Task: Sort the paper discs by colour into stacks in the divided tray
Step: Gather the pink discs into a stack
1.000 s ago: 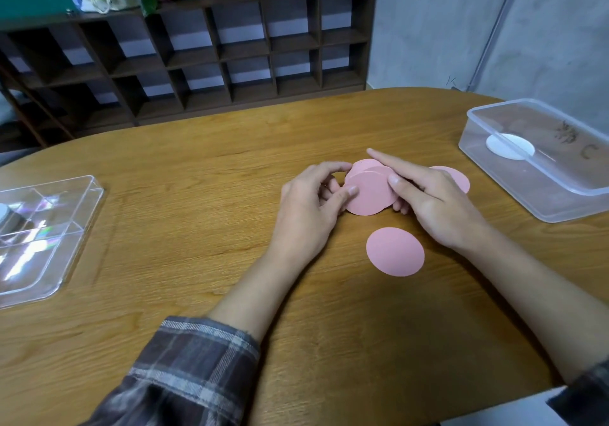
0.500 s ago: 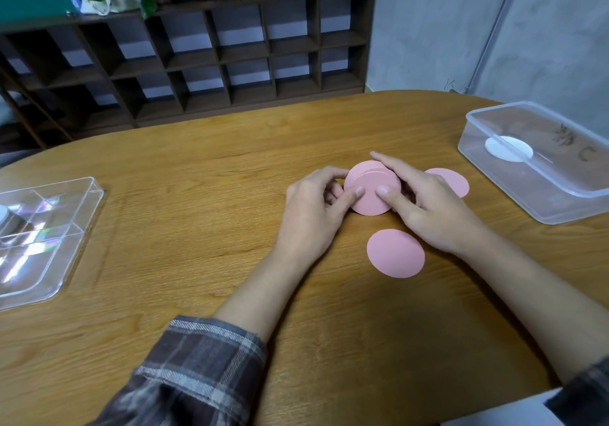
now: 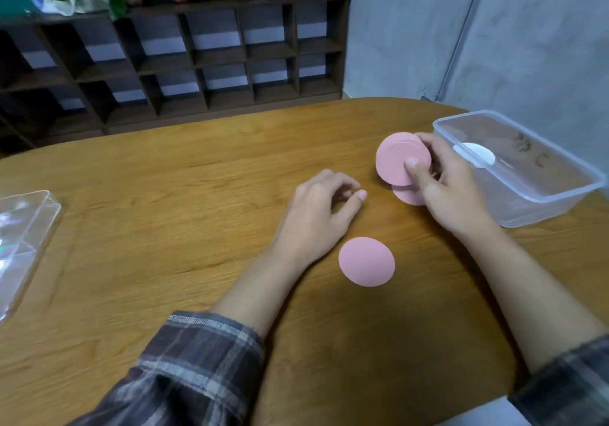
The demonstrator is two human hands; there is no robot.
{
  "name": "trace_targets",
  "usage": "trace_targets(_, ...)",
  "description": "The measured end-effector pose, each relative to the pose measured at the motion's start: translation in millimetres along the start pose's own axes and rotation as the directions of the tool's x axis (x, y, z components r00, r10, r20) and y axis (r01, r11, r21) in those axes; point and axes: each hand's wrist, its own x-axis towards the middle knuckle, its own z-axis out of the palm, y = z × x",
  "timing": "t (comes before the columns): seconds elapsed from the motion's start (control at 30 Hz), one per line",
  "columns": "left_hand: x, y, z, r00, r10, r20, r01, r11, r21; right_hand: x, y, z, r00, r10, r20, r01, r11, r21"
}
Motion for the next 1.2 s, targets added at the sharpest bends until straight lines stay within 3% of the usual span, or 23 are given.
trace_targets(0.13, 9.6, 4.0, 14.3, 0.97, 0.094, 0.226, -0.115, 0.99, 0.084, 5.3, 6.4, -5.6, 0.994, 0.013, -0.107, -0.016, 1.0, -0.024)
trace_targets(0.27, 16.8, 15.5, 21.8, 0.888, 0.07, 0.455, -0.177, 0.964, 0.197, 6.2, 10.5, -4.4, 0.992, 0.009, -0.125, -0.014, 0.999, -0.04)
trace_targets(0.43, 19.3, 22.0, 26.8, 0.844, 0.057, 0.533, -0.22, 0.943, 0.248, 6.3, 13.3, -3.2, 0.992, 0.0, -0.123, -0.008, 0.998, -0.064)
trace_targets(0.67, 10.9, 11.6, 15.8, 0.924, 0.103, 0.369, -0.211, 0.941, 0.264, 0.3, 5.7, 2.6, 0.999, -0.001, -0.044, -0.003, 0.995, -0.099)
trace_targets(0.83, 7.3, 10.7, -9.2, 0.967, 0.071, 0.243, -0.17, 0.894, 0.414, -6.2, -7.3, 6.0, 0.998, -0.053, 0.02, 0.056, 0.981, -0.183)
trace_targets(1.0, 0.3, 11.4, -16.5, 0.986, 0.029, 0.165, -0.098, 0.9, 0.425, -10.2, -10.4, 14.3, 0.991, -0.107, 0.075, 0.118, 0.982, -0.149)
trace_targets(1.2, -1.2, 10.6, -16.8, 0.964, 0.187, 0.188, -0.254, 0.858, 0.447, -9.9, -6.1, 15.4, 0.989, -0.117, 0.092, 0.125, 0.988, -0.086)
